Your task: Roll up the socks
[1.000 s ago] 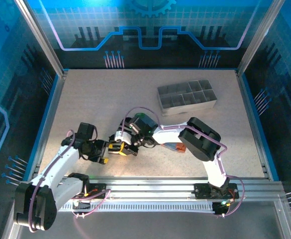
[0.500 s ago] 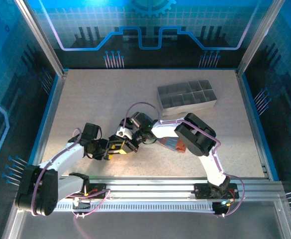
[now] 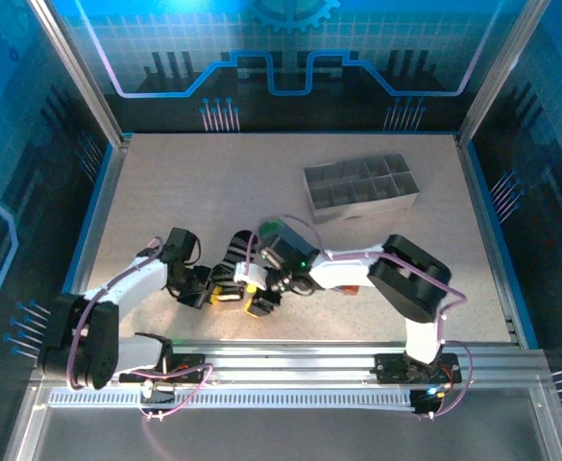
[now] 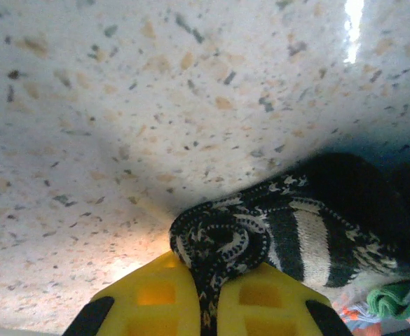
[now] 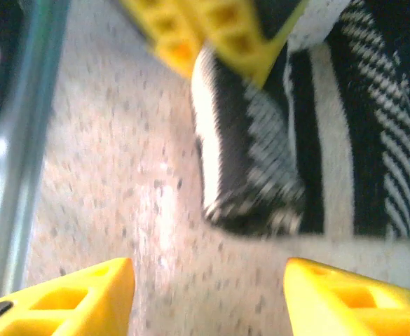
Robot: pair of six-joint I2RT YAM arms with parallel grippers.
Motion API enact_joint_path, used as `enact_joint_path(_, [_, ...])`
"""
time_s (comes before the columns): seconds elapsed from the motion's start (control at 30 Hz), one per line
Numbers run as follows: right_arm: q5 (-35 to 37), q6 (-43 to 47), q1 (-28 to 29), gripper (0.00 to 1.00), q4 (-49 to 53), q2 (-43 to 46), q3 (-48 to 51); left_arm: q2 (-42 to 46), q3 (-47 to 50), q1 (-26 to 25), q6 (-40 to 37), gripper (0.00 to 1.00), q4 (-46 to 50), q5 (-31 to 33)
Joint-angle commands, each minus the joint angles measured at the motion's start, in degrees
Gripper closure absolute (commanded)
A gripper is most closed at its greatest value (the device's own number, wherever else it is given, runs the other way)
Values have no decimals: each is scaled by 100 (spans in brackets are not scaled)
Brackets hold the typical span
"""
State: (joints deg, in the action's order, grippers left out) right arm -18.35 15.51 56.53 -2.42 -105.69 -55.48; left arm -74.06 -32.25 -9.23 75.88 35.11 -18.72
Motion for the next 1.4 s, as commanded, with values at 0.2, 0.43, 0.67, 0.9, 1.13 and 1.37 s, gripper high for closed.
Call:
enact_joint_path(0.2, [3236, 1996, 1032, 39, -1434, 373, 605, -821, -173, -43, -234, 100, 1291, 588])
enact_joint_path(0.43, [3349, 2542, 1382, 40, -1537, -13, 107, -968, -316, -35, -269, 100, 1331, 619])
enact_joint_path(0.67, [3300, 2560, 1391, 50, -1158, -613, -424, -1008, -369, -35, -296, 100, 1331, 611])
enact_joint_path(0.9, [3270, 2095, 1229, 89, -714, -989, -716, -919, -385, -35, -323, 100, 1331, 569])
enact_joint_path(1.13, [1541, 1074, 778, 100, 356, -897, -819, 176, -467, 148, -149, 61, 1481, 520])
enact_joint_path(1.37, [-533, 173, 178, 100, 1074, -1252, -1007, 1426, -346, 449, -163, 39, 1047, 281])
